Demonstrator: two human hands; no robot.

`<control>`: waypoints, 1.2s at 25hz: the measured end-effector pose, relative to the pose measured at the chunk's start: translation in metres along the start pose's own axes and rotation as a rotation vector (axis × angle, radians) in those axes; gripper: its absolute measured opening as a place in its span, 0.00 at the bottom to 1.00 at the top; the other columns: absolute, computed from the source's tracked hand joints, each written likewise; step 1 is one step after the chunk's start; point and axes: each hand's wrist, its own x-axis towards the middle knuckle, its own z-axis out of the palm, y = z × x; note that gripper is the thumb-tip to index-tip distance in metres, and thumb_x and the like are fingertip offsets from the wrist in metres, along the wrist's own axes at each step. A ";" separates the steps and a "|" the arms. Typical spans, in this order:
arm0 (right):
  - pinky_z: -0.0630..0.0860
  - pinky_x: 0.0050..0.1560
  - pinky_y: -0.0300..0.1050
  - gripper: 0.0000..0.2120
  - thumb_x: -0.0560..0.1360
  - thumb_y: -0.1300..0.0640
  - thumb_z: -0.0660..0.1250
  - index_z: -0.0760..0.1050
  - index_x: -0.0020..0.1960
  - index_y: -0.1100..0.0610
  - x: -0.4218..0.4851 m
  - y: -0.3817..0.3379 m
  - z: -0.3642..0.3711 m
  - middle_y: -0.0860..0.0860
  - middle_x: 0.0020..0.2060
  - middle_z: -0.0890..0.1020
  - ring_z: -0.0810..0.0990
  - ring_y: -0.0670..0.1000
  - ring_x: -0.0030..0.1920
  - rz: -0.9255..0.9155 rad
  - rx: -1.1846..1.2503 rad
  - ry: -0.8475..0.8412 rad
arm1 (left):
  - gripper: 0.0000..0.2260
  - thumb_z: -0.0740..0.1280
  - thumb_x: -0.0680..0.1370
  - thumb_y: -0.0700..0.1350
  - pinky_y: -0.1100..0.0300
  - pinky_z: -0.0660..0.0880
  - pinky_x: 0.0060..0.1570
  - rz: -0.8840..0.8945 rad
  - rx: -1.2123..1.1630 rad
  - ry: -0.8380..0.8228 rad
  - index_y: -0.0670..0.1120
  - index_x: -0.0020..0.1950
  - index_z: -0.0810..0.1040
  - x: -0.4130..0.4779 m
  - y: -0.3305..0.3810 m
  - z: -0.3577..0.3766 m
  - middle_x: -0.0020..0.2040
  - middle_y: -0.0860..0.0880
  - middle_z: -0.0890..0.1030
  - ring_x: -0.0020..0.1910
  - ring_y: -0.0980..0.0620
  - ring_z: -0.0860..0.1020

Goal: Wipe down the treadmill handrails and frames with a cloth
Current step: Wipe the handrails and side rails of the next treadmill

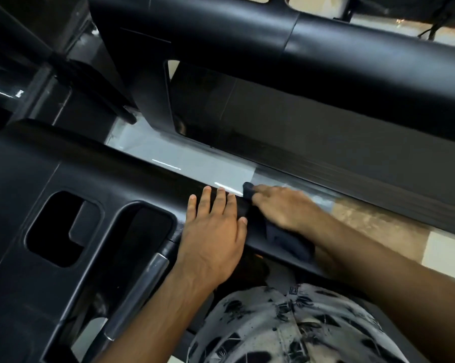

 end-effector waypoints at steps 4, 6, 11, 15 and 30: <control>0.70 0.67 0.53 0.19 0.83 0.50 0.53 0.69 0.72 0.48 -0.002 0.015 -0.004 0.53 0.71 0.73 0.74 0.58 0.67 -0.025 0.028 -0.005 | 0.26 0.45 0.83 0.55 0.45 0.43 0.77 -0.019 0.013 0.003 0.46 0.80 0.51 0.001 0.017 0.003 0.80 0.45 0.52 0.79 0.44 0.47; 0.70 0.65 0.50 0.18 0.82 0.51 0.51 0.72 0.68 0.52 -0.002 0.030 -0.009 0.55 0.70 0.74 0.74 0.59 0.66 0.064 0.042 -0.102 | 0.26 0.44 0.83 0.55 0.45 0.43 0.77 -0.029 0.007 -0.009 0.46 0.80 0.52 -0.004 0.029 0.005 0.80 0.46 0.52 0.79 0.44 0.46; 0.70 0.66 0.52 0.21 0.80 0.49 0.51 0.69 0.71 0.46 -0.023 0.057 -0.006 0.53 0.69 0.74 0.74 0.59 0.66 -0.039 0.094 -0.051 | 0.28 0.40 0.81 0.55 0.45 0.41 0.77 -0.050 -0.014 0.016 0.47 0.79 0.53 -0.009 0.060 0.011 0.80 0.46 0.54 0.79 0.44 0.46; 0.70 0.66 0.57 0.19 0.82 0.51 0.52 0.70 0.71 0.49 -0.040 0.063 -0.004 0.52 0.71 0.72 0.73 0.59 0.67 -0.046 -0.005 0.023 | 0.26 0.43 0.83 0.55 0.45 0.40 0.77 -0.064 -0.020 -0.006 0.47 0.80 0.51 -0.013 0.081 0.012 0.81 0.47 0.51 0.79 0.45 0.44; 0.71 0.65 0.56 0.23 0.78 0.46 0.48 0.68 0.70 0.46 -0.080 0.122 0.003 0.53 0.68 0.75 0.75 0.59 0.65 0.018 0.009 0.028 | 0.26 0.44 0.83 0.55 0.44 0.43 0.77 0.004 0.019 -0.040 0.46 0.80 0.50 -0.025 0.144 0.022 0.81 0.46 0.51 0.79 0.44 0.45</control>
